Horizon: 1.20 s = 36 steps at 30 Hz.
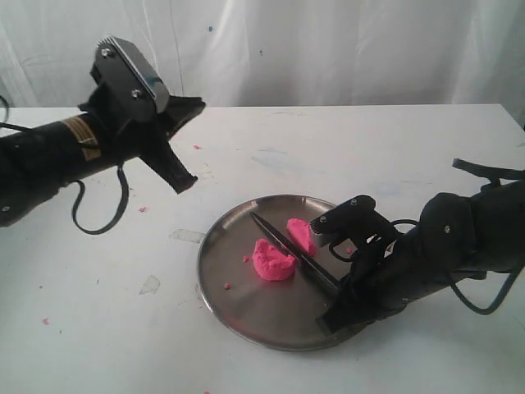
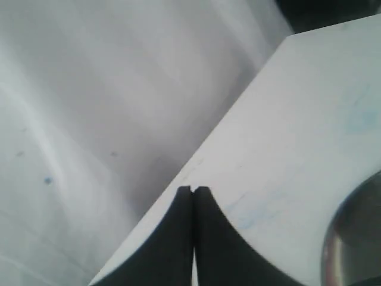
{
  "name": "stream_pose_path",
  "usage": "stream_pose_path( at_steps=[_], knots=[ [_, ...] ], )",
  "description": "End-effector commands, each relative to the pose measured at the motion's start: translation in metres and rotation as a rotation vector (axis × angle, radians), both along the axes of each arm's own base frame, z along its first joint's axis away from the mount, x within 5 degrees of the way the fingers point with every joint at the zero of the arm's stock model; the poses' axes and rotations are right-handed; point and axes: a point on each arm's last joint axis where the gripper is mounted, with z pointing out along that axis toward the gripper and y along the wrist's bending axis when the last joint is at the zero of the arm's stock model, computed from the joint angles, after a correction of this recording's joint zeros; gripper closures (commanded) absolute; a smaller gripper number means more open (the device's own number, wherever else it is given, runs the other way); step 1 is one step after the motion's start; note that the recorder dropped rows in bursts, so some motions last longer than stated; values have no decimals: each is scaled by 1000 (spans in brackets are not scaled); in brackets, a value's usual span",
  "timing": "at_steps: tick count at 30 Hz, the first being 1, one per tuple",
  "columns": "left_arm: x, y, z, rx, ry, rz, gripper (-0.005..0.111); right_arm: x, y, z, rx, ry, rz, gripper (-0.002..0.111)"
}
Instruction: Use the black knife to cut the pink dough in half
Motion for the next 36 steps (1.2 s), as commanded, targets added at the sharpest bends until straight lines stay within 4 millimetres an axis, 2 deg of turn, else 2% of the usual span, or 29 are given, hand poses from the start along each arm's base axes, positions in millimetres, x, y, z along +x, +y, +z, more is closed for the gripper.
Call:
stream_pose_path(
  at_steps=[1,4,8,13,17,21,25,36],
  knots=[
    [-28,25,21,-86,34,166,107,2,-1,0,-1,7,-2,108],
    [-60,35,25,-34,49,162,107,4,1,2,2,5,0,108],
    [-111,50,17,-37,42,160,107,5,1,3,1,2,4,108],
    [-169,69,-7,-43,35,170,107,6,1,3,6,4,-12,108],
    [-197,81,-26,-15,83,205,107,8,-4,3,28,20,-93,108],
    [-211,89,-36,-93,196,265,107,11,-10,3,51,38,-176,108],
    [-218,95,-44,-60,290,317,107,12,-12,3,54,47,-203,108],
    [-217,94,-41,-78,260,305,107,11,-13,2,47,53,-193,108]
  ],
)
